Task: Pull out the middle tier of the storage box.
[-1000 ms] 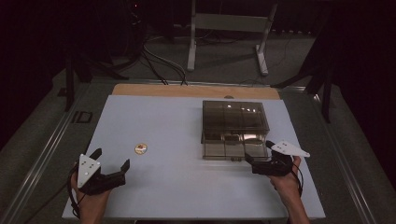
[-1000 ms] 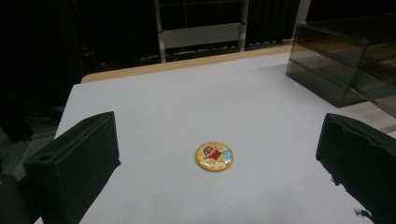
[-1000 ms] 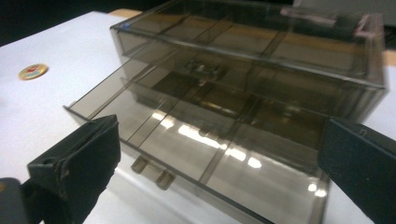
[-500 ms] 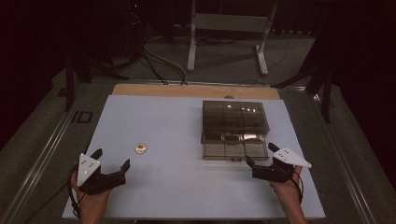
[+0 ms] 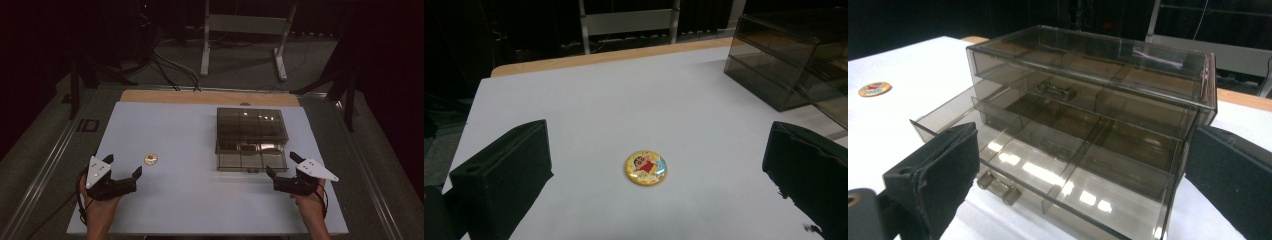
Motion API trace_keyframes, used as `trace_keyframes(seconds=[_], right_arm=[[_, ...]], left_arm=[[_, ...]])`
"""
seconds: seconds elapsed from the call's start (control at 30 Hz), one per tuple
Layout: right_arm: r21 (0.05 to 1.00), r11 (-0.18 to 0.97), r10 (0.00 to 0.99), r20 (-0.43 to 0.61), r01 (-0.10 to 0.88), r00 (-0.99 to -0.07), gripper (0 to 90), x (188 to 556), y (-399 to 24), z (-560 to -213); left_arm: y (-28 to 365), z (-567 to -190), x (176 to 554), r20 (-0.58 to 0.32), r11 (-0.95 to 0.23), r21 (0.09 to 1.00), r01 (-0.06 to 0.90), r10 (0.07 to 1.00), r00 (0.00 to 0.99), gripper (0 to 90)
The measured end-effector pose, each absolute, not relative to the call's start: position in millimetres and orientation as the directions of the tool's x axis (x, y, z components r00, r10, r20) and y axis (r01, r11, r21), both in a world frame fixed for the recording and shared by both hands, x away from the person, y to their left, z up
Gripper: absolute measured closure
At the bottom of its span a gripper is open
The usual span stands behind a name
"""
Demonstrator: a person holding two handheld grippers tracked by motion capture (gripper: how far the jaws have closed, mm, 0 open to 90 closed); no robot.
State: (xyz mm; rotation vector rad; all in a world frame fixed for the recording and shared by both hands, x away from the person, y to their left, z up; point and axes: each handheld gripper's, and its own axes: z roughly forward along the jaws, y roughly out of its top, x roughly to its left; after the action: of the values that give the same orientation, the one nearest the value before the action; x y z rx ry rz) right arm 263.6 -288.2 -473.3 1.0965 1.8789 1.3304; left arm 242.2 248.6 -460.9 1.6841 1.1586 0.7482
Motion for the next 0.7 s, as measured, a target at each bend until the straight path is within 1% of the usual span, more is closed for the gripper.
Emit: trace_keyframes(seconds=[0.13,0.23,0.47,0.7], right_arm=[[0.933,0.166,0.882,0.004,0.32,-0.471,0.8,263,-288,-474],[0.929,0.157,0.889,0.014,0.336,-0.457,0.7,263,-289,-474],[0.93,0.121,0.89,0.053,0.347,-0.453,0.7,263,-291,-472],[0.93,0.108,0.888,0.069,0.352,-0.454,0.7,263,-293,-470]], left_arm=[[249,-456,249,-0.03,-0.124,0.922,0.367,0.922,0.386,0.7],[250,-454,256,-0.041,-0.132,0.911,0.392,0.914,0.403,0.7],[251,-447,267,-0.054,-0.134,0.904,0.406,0.907,0.418,0.7],[247,-442,277,-0.041,-0.155,0.896,0.417,0.904,0.425,0.7]])
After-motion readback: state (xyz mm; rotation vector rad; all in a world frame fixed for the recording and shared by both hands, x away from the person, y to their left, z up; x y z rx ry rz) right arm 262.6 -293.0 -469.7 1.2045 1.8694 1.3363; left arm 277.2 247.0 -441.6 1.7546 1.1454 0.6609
